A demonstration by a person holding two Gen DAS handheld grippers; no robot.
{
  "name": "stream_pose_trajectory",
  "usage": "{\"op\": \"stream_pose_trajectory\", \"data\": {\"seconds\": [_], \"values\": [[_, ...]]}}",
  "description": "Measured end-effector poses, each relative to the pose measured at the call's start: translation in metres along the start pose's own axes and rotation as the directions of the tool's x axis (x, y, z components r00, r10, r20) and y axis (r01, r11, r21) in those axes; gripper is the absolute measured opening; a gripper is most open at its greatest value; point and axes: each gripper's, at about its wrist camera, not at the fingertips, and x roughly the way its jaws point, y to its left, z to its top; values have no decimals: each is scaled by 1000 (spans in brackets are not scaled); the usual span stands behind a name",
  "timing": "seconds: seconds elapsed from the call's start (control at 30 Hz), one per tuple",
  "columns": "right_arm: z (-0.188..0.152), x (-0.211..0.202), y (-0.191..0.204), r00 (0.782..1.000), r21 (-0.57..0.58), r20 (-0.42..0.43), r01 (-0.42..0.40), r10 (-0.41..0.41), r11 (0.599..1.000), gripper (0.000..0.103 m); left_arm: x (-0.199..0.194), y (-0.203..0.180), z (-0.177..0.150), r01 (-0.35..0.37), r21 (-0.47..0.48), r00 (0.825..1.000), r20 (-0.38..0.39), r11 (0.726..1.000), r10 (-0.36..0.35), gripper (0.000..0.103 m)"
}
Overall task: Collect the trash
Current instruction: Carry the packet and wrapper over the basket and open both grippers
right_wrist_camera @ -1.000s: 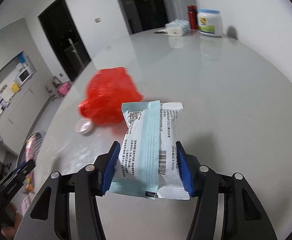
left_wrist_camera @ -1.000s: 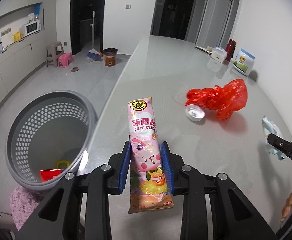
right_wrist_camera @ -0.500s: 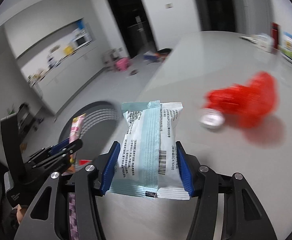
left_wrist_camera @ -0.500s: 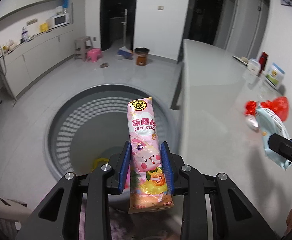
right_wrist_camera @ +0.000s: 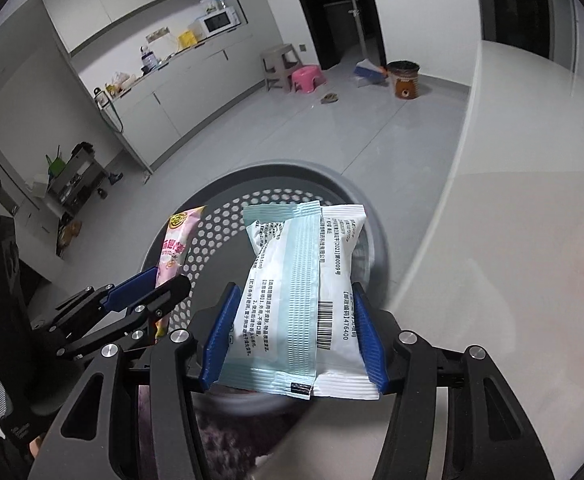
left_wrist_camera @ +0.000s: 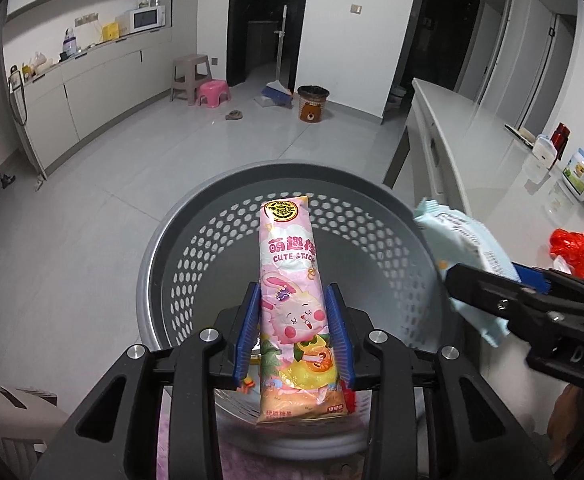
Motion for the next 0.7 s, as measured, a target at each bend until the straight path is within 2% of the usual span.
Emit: {"op": "stream_pose_trajectory", "data": {"seconds": [0.13,0.2,0.27,0.37,0.5,0.7], "values": [[1,6,1,1000,-15,-5,0,0,1000,55,6,3,-2,0,3,1000,-1,1000,0,40],[-1,4,0,1000,-17,3,5,-5,1000,57,7,3,-3,-7,-2,1000,2,1000,7,54],[-1,3,-1,1000,-14,14,7,-7,1000,61,6,6,-6,-8,-13,1000,7,1000,8,62],[-2,-1,-3,999,-2,30,10,-10,1000,61,7,8,-9,-16,-19,1000,4,1000,16,64],[-10,-10,-11,999,12,47,8,-9,1000,63,5,13,-17,-32,-29,999,9,999,32,72],[-27,-19,-19,997,25,66,48,-49,999,66,-5,14,-22,-48,-56,998,40,997,51,76]]}}
